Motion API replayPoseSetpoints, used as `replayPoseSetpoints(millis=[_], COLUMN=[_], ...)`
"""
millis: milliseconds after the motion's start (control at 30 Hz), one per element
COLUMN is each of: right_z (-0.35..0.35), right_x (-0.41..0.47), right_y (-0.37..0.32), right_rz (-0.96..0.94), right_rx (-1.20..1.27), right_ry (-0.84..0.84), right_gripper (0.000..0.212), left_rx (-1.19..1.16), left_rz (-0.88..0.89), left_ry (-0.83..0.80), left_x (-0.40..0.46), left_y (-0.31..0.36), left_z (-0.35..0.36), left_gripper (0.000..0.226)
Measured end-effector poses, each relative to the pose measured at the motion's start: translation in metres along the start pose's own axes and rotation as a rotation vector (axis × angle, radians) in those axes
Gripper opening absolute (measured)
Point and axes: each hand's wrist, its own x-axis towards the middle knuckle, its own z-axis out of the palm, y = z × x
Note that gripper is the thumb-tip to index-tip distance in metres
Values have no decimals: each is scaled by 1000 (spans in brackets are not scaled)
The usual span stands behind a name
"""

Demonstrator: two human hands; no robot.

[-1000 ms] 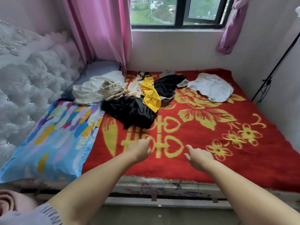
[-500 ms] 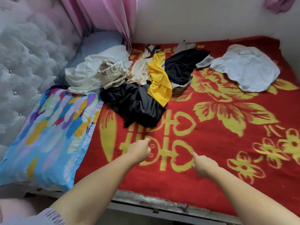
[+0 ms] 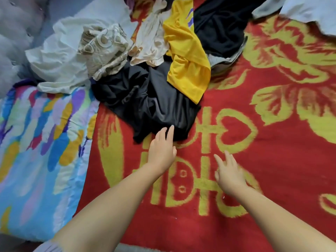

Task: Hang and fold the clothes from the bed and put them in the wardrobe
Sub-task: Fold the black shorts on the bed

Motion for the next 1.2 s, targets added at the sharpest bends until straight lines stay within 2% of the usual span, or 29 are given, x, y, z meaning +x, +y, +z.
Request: replayPoseSetpoints(millis=[133, 167, 233, 300, 433, 500, 600, 667, 733, 833, 900, 933, 1000, 1067, 1133, 1200], right_z=[35, 38, 40, 38, 26, 20, -3, -24, -43, -82, -118, -136, -167, -195, -225, -260], right_x=[33, 38, 39, 38, 38, 41, 40, 30, 16, -17, -43, -57, -87, -115, -138, -161], right_y=[4, 4, 3, 5, 6, 3, -7, -20, -33, -64, -85, -89, -84, -68, -55, -56], right_rz=[57, 54, 58, 65, 91, 72, 29, 22, -33, -188, -185, -211, -302, -343, -412, -491], right_rx=[-51, -69, -85, -83, -99, -134, -168, -48, 134, 653, 1017, 1091, 934, 774, 735, 779], right_ry=[-235, -253, -298, -335, -406, -409, -398, -319, -192, -9, 18, 22, 39, 67, 245, 439], right_gripper=[76, 79, 81, 82, 85, 84, 64, 53, 56, 51, 31, 14, 24, 23, 30, 28], left_rx=[220, 252, 272, 185, -82, -117, -199, -319, -516, -793, -965, -1056, -1217, -1345, -1393, -1332], left_rz=[108, 124, 157, 175, 61, -24, -166, -224, -216, -158, -131, -131, -151, -167, -197, -219], left_ry=[67, 69, 46, 35, 108, 188, 251, 242, 219, 155, 118, 110, 128, 141, 119, 102], left_x=[58, 74, 97, 109, 107, 105, 97, 78, 49, 7, -12, -19, -30, -39, -48, -54], left_y=[-25, -33, -45, -49, -48, -54, -63, -59, -43, -9, 14, 24, 41, 51, 58, 65], left_z=[14, 15, 13, 10, -7, -26, -57, -72, -86, -108, -129, -143, -177, -210, -235, -259], left_gripper=[78, 74, 50, 31, 23, 23, 32, 33, 38, 41, 39, 38, 38, 41, 43, 33])
